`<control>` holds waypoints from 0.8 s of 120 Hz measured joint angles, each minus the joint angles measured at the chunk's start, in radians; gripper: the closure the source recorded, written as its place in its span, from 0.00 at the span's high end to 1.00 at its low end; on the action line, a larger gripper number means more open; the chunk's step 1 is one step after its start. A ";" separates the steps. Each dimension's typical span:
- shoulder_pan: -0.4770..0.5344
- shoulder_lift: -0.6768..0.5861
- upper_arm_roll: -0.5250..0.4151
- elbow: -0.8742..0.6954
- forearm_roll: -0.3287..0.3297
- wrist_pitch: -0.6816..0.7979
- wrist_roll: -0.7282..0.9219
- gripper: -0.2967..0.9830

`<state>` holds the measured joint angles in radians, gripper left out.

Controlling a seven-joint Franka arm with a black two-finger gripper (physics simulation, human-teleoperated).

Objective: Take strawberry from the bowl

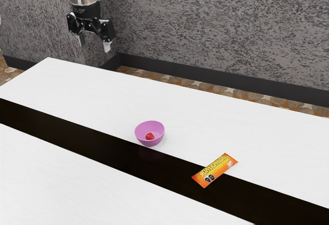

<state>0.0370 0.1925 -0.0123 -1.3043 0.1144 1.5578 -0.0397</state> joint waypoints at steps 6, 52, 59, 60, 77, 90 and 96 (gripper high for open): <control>0.001 0.000 0.000 0.000 -0.001 0.000 -0.001 0.77; -0.224 -0.153 0.004 -0.320 0.035 0.089 0.179 0.72; -0.264 -0.210 0.029 -0.524 0.029 0.184 0.250 0.69; -0.272 -0.212 0.034 -0.546 0.027 0.199 0.260 0.69; -0.293 -0.105 0.087 -0.666 -0.002 0.423 0.429 0.59; -0.132 -0.086 0.096 -0.657 -0.004 0.516 0.550 0.54; -0.115 -0.016 0.095 -0.589 -0.001 0.534 0.603 0.52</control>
<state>-0.0781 0.1764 0.0829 -1.8932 0.1129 2.0919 0.5633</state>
